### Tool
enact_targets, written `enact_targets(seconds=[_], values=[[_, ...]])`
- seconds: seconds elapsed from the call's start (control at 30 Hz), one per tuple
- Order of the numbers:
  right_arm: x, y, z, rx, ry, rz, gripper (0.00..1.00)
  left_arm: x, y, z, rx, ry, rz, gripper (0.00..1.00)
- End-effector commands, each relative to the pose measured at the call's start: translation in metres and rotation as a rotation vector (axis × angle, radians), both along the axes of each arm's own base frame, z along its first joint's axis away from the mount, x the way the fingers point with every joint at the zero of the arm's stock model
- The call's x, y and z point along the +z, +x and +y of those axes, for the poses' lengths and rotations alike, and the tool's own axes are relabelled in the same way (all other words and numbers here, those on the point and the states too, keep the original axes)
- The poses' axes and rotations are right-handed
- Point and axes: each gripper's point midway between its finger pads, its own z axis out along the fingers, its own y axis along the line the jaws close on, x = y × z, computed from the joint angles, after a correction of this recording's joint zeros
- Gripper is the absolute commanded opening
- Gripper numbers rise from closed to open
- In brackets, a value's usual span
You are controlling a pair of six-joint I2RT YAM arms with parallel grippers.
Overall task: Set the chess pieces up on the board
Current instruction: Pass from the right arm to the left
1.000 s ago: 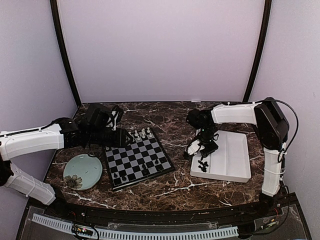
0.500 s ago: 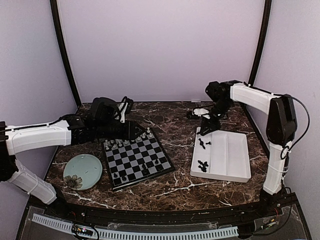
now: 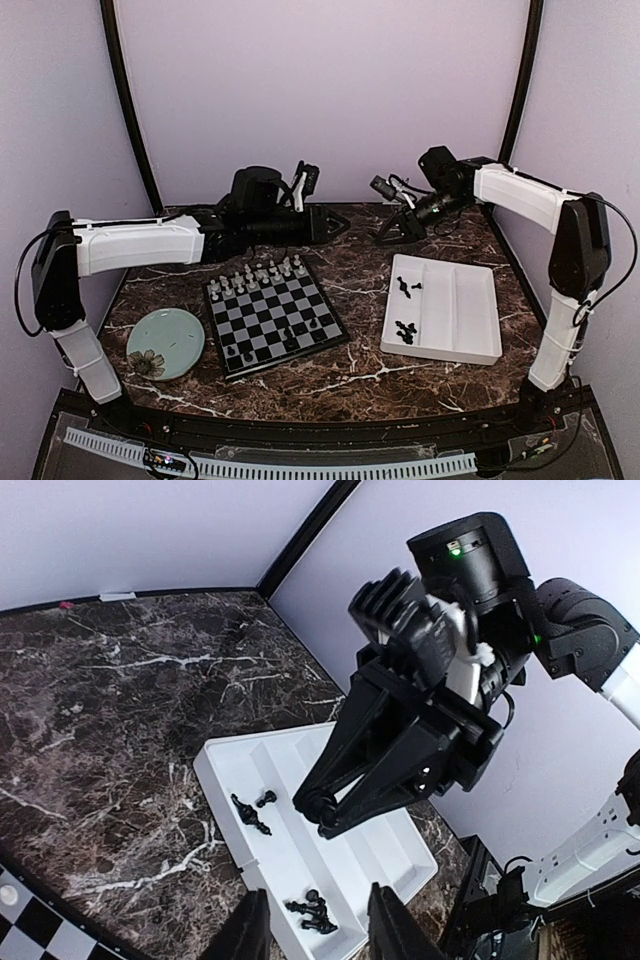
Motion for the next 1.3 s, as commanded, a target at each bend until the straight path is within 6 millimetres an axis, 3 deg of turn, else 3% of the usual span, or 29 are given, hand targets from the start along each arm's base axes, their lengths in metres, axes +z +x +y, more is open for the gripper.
enact_targets(seconds=[0.0,0.23,0.8,1.27], values=[[0.028,0.002,0.01,-0.033,0.106,0.001,0.19,0.011,-0.002,-0.024,-0.064,-0.099,0.059,0.35],[0.025,0.005,0.01,-0.05,0.107,0.003,0.19,0.01,-0.005,-0.045,-0.127,-0.141,0.079,0.35],[0.027,-0.007,0.023,-0.003,0.111,0.015,0.2,0.003,0.012,-0.053,-0.067,-0.117,0.095,0.34],[0.027,-0.01,0.028,0.01,0.109,0.015,0.21,0.001,0.015,-0.052,-0.062,-0.111,0.091,0.13]])
